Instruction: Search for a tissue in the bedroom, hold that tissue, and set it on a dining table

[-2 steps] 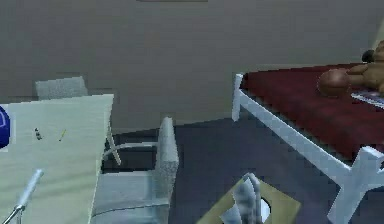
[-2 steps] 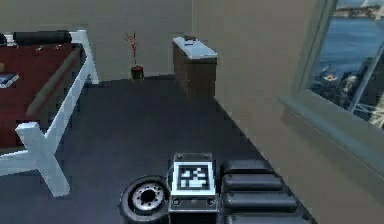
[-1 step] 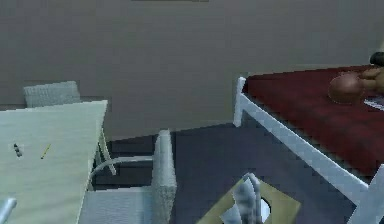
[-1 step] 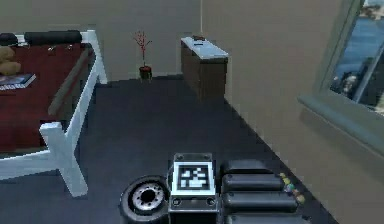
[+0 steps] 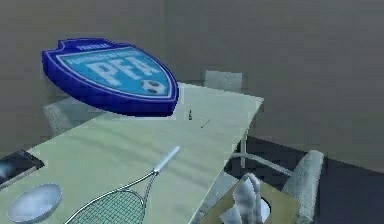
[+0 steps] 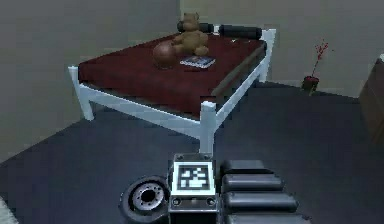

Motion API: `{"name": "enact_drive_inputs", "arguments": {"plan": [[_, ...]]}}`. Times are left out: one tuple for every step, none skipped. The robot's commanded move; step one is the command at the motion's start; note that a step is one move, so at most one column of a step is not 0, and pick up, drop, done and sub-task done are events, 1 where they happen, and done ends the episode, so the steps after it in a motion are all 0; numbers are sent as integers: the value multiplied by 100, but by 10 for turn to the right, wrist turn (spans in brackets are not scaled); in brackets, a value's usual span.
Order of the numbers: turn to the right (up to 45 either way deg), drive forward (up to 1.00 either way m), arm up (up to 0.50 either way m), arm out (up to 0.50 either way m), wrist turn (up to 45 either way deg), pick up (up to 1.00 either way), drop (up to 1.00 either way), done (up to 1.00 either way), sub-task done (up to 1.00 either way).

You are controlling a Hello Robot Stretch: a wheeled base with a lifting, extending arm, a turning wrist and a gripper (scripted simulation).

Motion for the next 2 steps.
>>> {"name": "enact_drive_inputs", "arguments": {"plan": [[-450, 0, 0, 0, 0, 0, 0, 0, 0], [-450, 0, 0, 0, 0, 0, 0, 0, 0]]}}
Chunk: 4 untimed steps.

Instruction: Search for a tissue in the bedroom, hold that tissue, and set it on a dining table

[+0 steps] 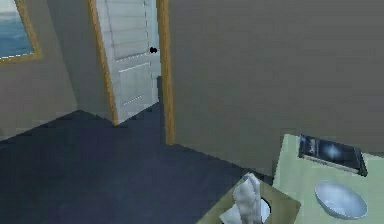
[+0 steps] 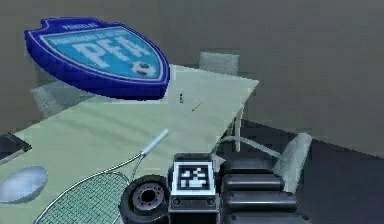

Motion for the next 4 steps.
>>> {"name": "enact_drive_inputs", "arguments": {"plan": [[-180, 0, 0, 0, 0, 0, 0, 0, 0], [0, 0, 0, 48, 0, 0, 0, 0, 0], [0, 0, 0, 0, 450, 0, 0, 0, 0], [0, 0, 0, 0, 450, 0, 0, 0, 0]]}}
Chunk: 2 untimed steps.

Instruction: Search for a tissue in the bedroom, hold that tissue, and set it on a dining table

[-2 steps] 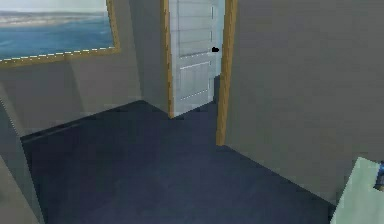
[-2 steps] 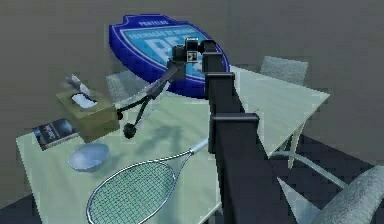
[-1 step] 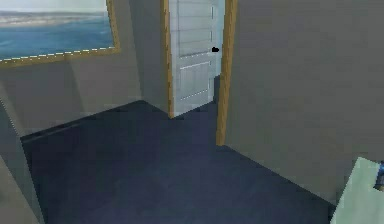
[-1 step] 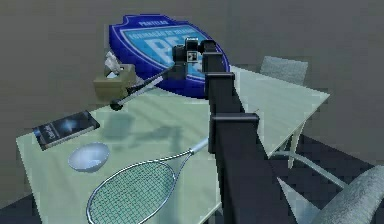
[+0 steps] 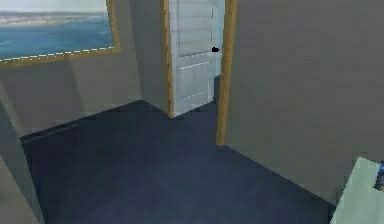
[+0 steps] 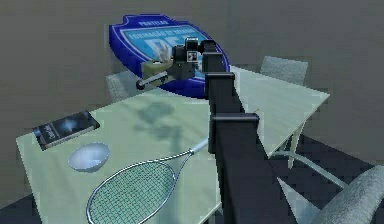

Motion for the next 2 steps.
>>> {"name": "enact_drive_inputs", "arguments": {"plan": [[0, 0, 0, 0, 450, 0, 0, 0, 0], [0, 0, 0, 0, 90, 0, 0, 0, 0]]}}
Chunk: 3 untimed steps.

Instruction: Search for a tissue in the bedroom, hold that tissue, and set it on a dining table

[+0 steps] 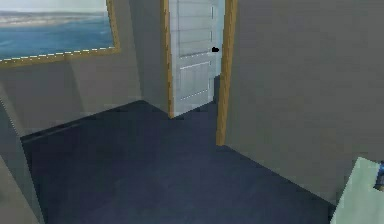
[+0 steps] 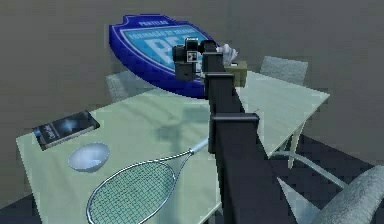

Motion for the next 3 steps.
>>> {"name": "enact_drive_inputs", "arguments": {"plan": [[0, 0, -32, 0, 0, 0, 0, 0, 0], [0, 0, 0, 0, 0, 0, 100, 0, 0], [0, 0, 0, -10, 0, 0, 0, 0, 0]]}}
